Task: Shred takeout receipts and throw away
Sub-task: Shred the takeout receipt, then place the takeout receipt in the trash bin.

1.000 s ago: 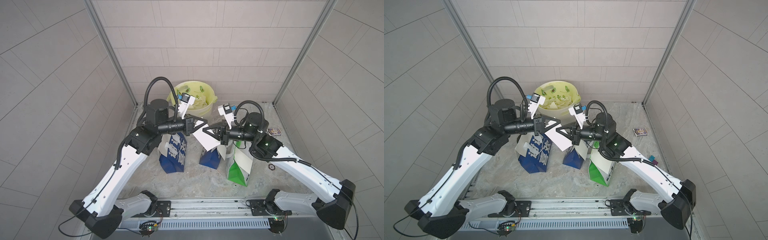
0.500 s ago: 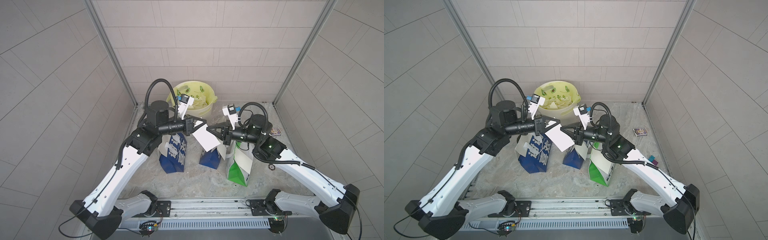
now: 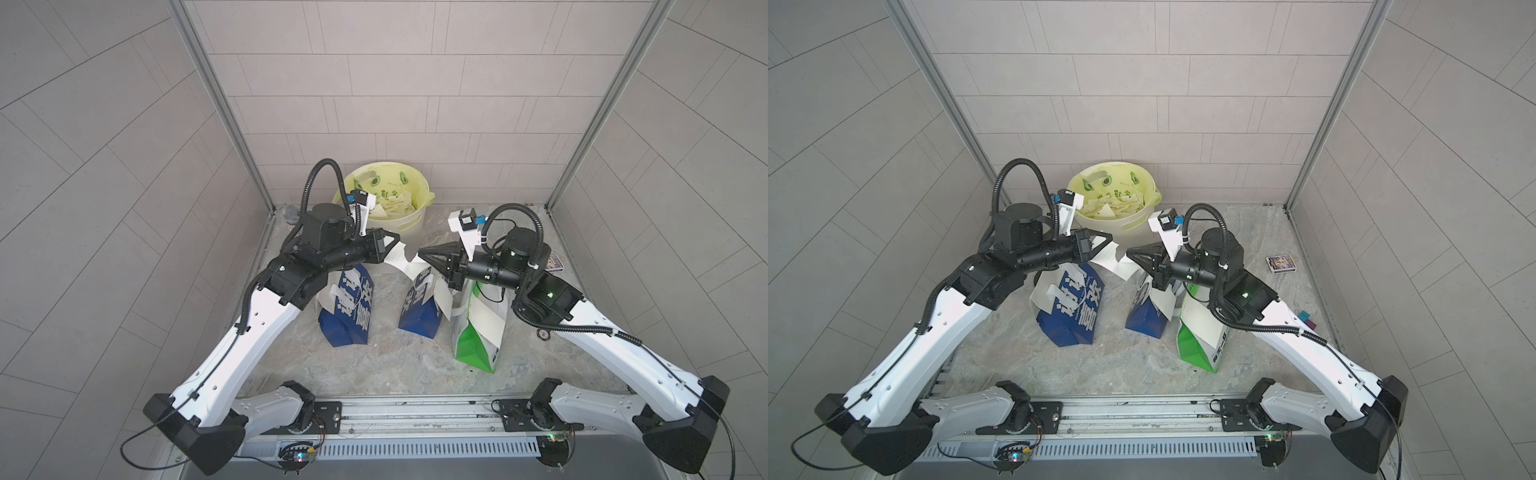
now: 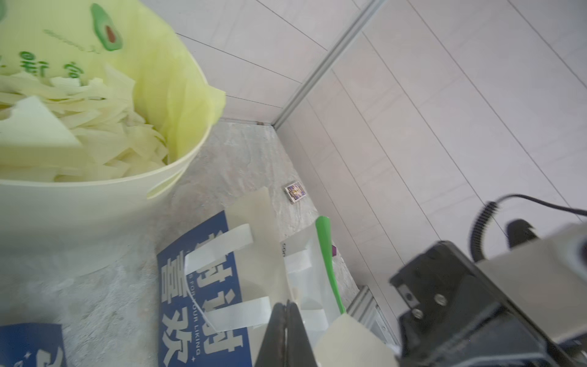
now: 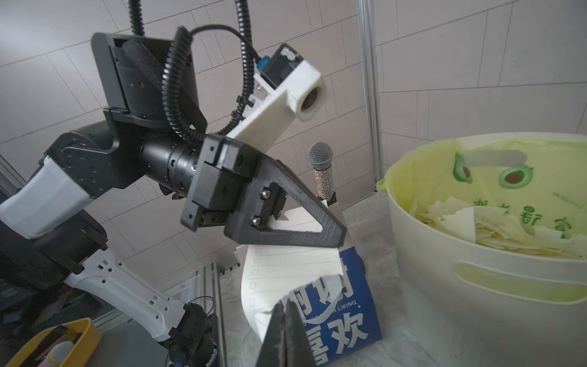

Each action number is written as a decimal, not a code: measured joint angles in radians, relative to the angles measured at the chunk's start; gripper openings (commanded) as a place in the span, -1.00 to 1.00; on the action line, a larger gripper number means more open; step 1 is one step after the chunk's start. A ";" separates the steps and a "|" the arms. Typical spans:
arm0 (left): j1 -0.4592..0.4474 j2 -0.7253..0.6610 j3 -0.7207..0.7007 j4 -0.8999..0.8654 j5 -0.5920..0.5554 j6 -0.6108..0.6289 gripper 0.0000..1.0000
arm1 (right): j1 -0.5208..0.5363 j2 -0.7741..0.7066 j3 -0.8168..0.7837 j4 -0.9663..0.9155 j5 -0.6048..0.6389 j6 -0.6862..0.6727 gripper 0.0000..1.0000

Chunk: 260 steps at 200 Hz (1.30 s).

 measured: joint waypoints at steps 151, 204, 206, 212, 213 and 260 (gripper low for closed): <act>0.006 0.062 0.146 0.005 -0.360 0.103 -1.00 | -0.056 -0.105 -0.058 0.246 0.062 0.138 -1.00; 0.006 0.335 0.307 0.169 -0.408 0.186 -1.00 | -0.058 -0.106 -0.080 0.224 0.172 0.102 -1.00; 0.006 0.345 0.314 0.173 -0.412 0.190 -1.00 | -0.058 -0.107 -0.081 0.223 0.174 0.101 -1.00; 0.006 0.374 0.328 0.186 -0.424 0.204 -1.00 | -0.058 -0.111 -0.087 0.220 0.184 0.096 -1.00; 0.006 0.380 0.332 0.190 -0.426 0.206 -1.00 | -0.058 -0.111 -0.089 0.219 0.187 0.095 -1.00; 0.023 0.543 0.361 0.271 -0.523 0.303 -1.00 | -0.060 -0.144 -0.141 0.193 0.246 0.066 -1.00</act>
